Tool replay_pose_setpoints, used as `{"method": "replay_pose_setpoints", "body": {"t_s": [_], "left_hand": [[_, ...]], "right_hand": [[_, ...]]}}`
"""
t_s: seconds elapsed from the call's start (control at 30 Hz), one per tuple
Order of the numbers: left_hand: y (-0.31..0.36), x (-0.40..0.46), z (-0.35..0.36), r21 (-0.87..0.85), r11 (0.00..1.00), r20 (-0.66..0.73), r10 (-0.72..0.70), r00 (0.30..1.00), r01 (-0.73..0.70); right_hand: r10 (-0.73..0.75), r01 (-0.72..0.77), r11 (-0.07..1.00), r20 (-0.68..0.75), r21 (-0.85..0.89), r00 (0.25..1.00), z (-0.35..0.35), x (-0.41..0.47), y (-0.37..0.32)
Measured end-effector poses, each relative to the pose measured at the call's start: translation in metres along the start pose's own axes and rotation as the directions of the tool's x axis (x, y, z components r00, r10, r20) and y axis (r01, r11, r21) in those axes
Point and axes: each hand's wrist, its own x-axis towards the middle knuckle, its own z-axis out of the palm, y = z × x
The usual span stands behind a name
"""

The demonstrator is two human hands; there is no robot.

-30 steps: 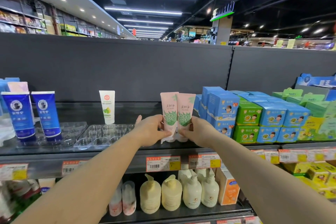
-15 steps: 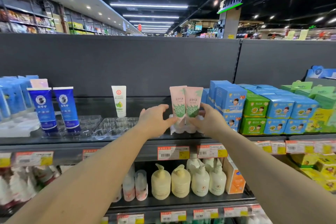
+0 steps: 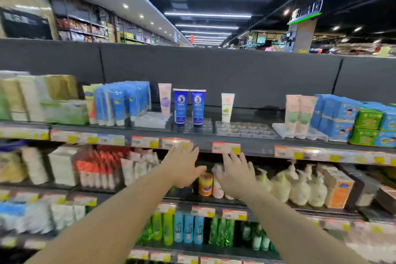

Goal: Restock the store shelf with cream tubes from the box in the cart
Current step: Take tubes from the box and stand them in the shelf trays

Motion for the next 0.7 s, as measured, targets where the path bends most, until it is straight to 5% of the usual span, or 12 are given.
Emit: {"method": "replay_pose_setpoints", "body": {"t_s": [0.23, 0.47, 0.7], "left_hand": [[-0.222, -0.202, -0.012, 0.020, 0.889, 0.013, -0.458, 0.889, 0.457], [-0.371, -0.389, -0.018, 0.047, 0.606, -0.015, -0.794, 0.608, 0.794], [-0.498, -0.486, 0.001, 0.053, 0.362, -0.005, -0.932, 0.363, 0.931]], "right_hand": [[-0.387, 0.376, 0.921, 0.143, 0.100, 0.911, 0.066, -0.034, -0.284], [-0.661, 0.630, 0.750, 0.277, 0.203, 0.697, 0.117, -0.085, -0.520], [-0.771, 0.718, 0.630, 0.354, 0.296, 0.530, 0.196, -0.095, -0.694]]}}
